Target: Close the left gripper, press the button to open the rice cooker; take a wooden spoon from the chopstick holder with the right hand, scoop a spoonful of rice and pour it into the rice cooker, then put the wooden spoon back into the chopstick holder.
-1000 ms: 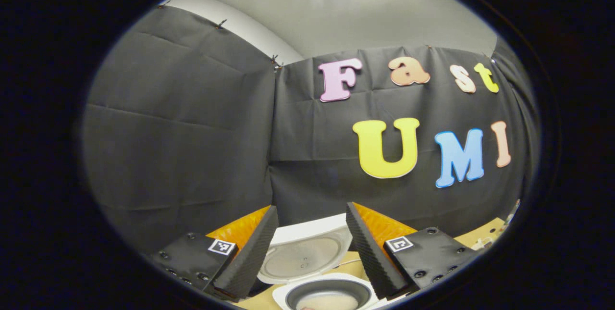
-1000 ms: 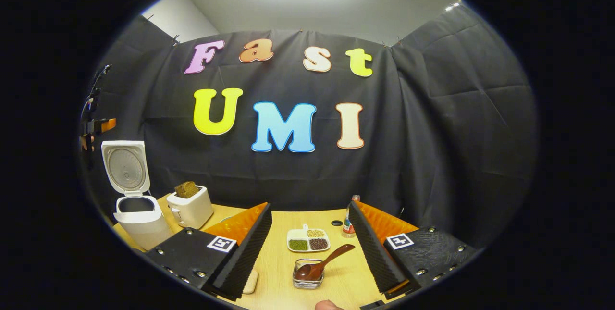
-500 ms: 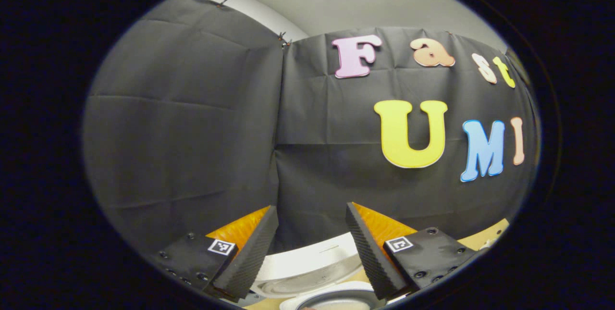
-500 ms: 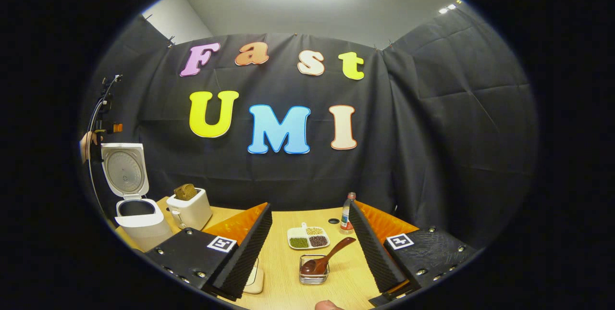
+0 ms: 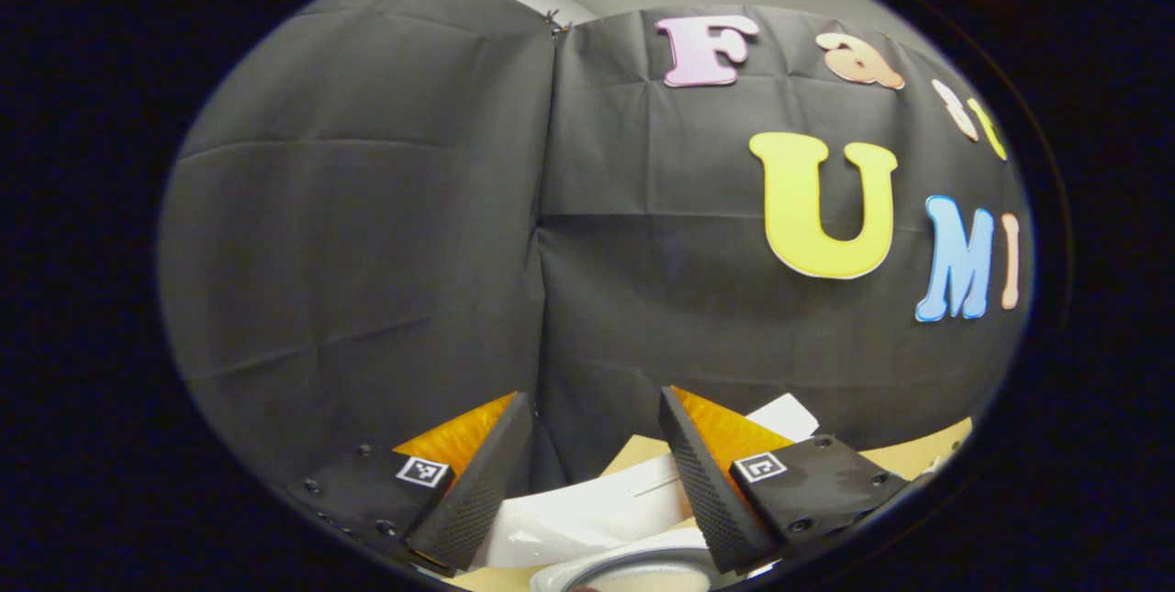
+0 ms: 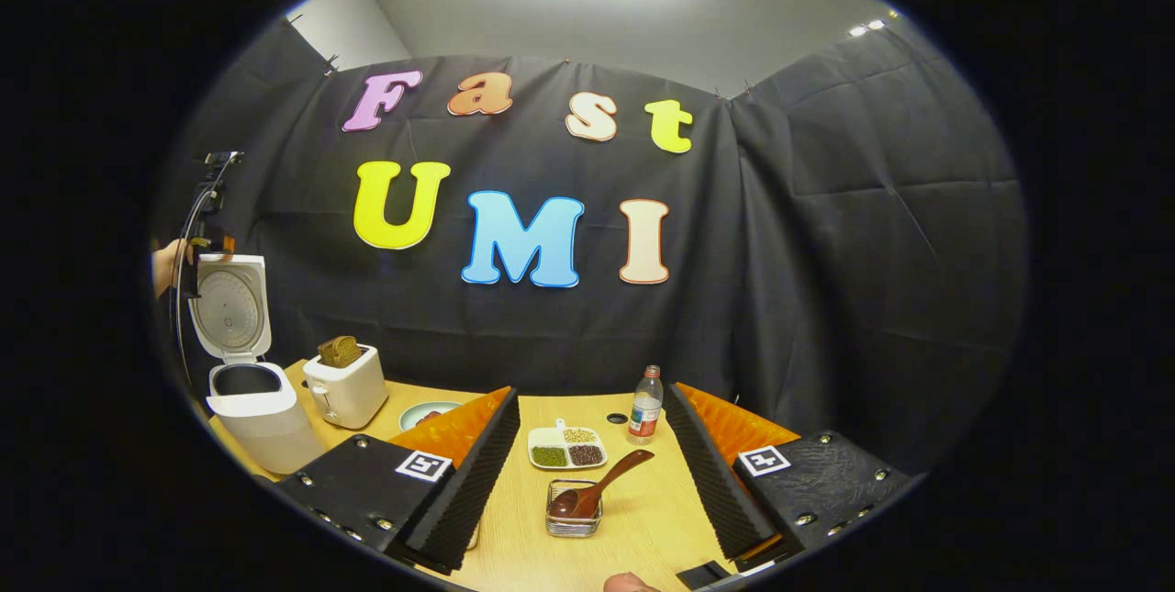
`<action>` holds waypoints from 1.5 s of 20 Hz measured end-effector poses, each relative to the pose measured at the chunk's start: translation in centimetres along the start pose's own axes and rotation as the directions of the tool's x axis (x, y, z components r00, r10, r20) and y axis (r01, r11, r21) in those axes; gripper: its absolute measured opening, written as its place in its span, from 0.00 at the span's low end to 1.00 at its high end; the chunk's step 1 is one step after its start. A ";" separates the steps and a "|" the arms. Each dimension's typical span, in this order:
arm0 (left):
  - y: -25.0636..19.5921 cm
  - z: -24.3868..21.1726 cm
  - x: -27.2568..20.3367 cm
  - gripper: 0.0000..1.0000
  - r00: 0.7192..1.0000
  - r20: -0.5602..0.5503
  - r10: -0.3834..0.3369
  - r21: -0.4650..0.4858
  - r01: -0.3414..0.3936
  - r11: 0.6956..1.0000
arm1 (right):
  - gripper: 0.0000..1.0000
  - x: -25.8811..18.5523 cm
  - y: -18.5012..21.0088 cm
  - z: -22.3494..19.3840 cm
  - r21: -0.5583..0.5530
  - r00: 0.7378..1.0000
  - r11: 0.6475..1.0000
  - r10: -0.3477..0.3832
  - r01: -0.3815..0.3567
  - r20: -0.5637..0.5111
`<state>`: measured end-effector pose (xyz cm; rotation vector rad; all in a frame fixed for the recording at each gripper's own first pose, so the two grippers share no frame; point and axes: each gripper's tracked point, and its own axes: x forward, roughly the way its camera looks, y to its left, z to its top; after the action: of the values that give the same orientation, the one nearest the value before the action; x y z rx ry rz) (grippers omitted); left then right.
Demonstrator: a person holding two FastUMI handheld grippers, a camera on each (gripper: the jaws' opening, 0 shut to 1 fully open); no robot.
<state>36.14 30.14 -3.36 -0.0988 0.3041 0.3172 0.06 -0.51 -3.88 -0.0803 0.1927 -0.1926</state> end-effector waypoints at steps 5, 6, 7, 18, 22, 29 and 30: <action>-0.8 -0.6 -1.2 0.96 1.000 -0.018 -0.003 -0.015 0.002 1.000 | 0.98 0.8 -0.9 0.4 -0.012 1.000 1.000 0.028 -0.028 0.006; -1.0 -0.7 -1.6 0.95 1.000 -0.014 0.001 -0.012 -0.001 1.000 | 0.98 1.1 -1.0 0.4 -0.016 0.999 0.999 0.037 -0.037 0.006; -1.4 -0.9 -2.2 0.98 1.000 -0.013 0.000 -0.013 -0.001 1.000 | 0.98 1.3 -1.3 0.4 -0.020 0.999 0.999 0.045 -0.045 0.005; -5.1 -4.4 -8.7 0.96 0.999 -0.047 -0.026 -0.037 0.024 0.999 | 0.96 3.3 -2.9 0.7 -0.024 0.990 0.990 0.142 -0.141 0.012; -7.0 -7.8 -11.2 1.00 0.991 -0.111 -0.071 -0.079 0.063 0.995 | 0.96 4.2 -3.4 0.9 -0.012 0.985 0.985 0.170 -0.170 0.025; -8.9 -12.5 -15.2 0.98 0.983 -0.155 -0.099 -0.082 0.087 0.993 | 0.96 4.8 -3.7 1.0 -0.017 0.977 0.977 0.211 -0.210 0.039; -9.0 -12.9 -15.6 0.98 0.983 -0.155 -0.100 -0.085 0.087 0.993 | 0.96 4.8 -3.7 1.0 -0.017 0.976 0.977 0.214 -0.213 0.040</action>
<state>21.37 15.23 -10.34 -0.2155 0.4442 0.2278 4.17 -5.04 -3.36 -0.0760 0.1593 0.0249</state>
